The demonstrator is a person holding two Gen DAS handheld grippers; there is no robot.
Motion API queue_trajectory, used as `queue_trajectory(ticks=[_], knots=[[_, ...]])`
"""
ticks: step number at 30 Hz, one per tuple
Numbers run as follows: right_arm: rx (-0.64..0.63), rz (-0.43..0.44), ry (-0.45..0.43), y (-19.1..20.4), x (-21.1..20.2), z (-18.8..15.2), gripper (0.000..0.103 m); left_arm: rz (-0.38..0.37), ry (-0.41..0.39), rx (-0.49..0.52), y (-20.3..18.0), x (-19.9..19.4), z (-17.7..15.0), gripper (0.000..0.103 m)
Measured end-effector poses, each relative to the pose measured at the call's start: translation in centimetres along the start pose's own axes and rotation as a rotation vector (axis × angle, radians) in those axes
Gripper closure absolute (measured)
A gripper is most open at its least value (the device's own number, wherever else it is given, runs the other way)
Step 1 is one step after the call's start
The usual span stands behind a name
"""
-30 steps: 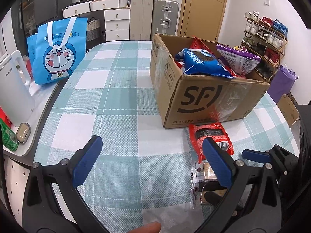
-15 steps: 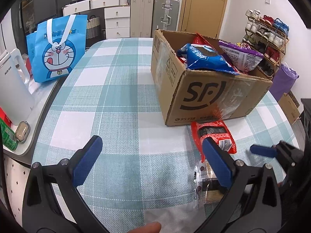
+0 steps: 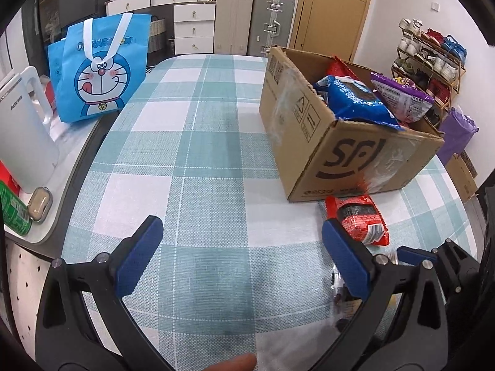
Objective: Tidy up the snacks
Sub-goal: 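Move the left tool to the red snack packet while the right tool approaches the cracker pack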
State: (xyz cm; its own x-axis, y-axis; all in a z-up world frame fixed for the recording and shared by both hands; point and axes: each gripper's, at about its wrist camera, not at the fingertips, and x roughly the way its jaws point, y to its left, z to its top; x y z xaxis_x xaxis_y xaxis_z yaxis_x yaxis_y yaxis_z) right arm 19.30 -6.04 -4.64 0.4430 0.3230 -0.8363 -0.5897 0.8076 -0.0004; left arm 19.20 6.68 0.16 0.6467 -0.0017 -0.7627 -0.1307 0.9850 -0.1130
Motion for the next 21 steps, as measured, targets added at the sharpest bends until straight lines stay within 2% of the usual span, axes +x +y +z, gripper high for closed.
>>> queue_trajectory(ticks=[10,21], knots=[[0.007,-0.002,0.077,-4.7,-0.3,0.2,0.0,0.007,0.015,0.031,-1.0,0.6,-0.3,0.001],[0.0,-0.018,0.1,-7.8,-0.9,-0.3,0.001,0.008,0.034,0.069,-2.3,1.3,-0.9,0.001]])
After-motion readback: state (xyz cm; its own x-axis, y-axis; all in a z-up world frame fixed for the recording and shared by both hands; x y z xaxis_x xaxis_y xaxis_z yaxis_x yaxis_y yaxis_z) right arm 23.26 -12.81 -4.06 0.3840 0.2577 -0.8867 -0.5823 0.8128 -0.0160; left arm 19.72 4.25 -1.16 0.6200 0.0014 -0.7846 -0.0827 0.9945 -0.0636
